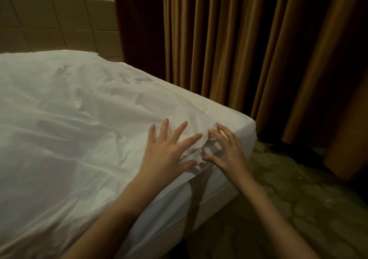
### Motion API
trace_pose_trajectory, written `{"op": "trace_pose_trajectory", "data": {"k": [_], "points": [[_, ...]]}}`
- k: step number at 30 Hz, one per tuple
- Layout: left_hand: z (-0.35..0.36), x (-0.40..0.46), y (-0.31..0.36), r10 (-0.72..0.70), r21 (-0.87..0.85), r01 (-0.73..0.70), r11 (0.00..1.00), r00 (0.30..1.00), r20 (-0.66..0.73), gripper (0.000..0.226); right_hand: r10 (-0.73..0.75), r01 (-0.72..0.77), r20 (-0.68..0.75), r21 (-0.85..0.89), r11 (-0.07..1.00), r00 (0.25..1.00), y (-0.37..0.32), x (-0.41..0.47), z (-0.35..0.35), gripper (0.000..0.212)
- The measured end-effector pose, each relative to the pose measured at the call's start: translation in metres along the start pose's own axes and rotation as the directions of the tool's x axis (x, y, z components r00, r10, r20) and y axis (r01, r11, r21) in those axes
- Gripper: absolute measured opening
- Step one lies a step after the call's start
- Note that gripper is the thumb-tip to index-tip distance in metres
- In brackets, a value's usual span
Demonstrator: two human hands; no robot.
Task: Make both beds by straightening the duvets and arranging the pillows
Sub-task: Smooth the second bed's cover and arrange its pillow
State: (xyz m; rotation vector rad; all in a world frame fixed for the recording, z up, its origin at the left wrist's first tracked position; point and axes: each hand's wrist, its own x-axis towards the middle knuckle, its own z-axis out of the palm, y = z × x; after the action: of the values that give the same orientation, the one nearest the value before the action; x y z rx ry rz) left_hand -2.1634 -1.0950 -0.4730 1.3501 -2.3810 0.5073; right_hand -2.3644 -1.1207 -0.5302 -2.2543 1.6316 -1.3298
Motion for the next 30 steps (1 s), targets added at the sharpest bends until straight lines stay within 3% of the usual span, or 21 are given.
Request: {"op": "trace_pose_trajectory", "data": {"k": [3, 6, 10, 14, 22, 27, 30], "points": [[0.001, 0.017, -0.004, -0.052, 0.024, 0.050, 0.998, 0.995, 0.090, 0.053, 0.033, -0.035, 0.020, 0.145, 0.989, 0.999, -0.006, -0.005, 0.000, 0.063], [0.003, 0.026, -0.013, -0.123, -0.150, 0.134, 0.980, 0.989, 0.080, 0.038, 0.057, -0.051, -0.016, 0.258, 0.965, 0.998, -0.008, -0.008, -0.001, 0.052], [0.013, 0.032, -0.028, -0.229, -0.409, 0.229, 0.883, 0.972, 0.048, 0.006, 0.108, -0.115, 0.040, 0.218, 0.969, 0.993, -0.010, -0.005, -0.001, 0.038], [0.017, 0.038, -0.040, -0.363, -0.597, 0.367, 0.713, 0.922, 0.133, 0.013, 0.141, -0.152, 0.071, 0.183, 0.971, 0.987, -0.016, 0.000, 0.002, 0.054], [0.035, 0.029, -0.043, -0.522, -0.638, 0.442, 0.630, 0.850, 0.073, 0.010, 0.293, -0.297, 0.061, 0.312, 0.902, 0.954, -0.025, 0.000, 0.020, 0.051], [0.049, 0.024, -0.045, -0.566, -0.727, 0.421, 0.542, 0.823, 0.054, 0.010, 0.388, -0.344, -0.025, 0.412, 0.844, 0.921, -0.021, 0.004, 0.020, 0.051], [0.052, 0.022, -0.047, -0.568, -0.764, 0.398, 0.508, 0.821, 0.050, 0.014, 0.372, -0.366, 0.062, 0.383, 0.848, 0.926, -0.019, 0.007, 0.026, 0.053]]}}
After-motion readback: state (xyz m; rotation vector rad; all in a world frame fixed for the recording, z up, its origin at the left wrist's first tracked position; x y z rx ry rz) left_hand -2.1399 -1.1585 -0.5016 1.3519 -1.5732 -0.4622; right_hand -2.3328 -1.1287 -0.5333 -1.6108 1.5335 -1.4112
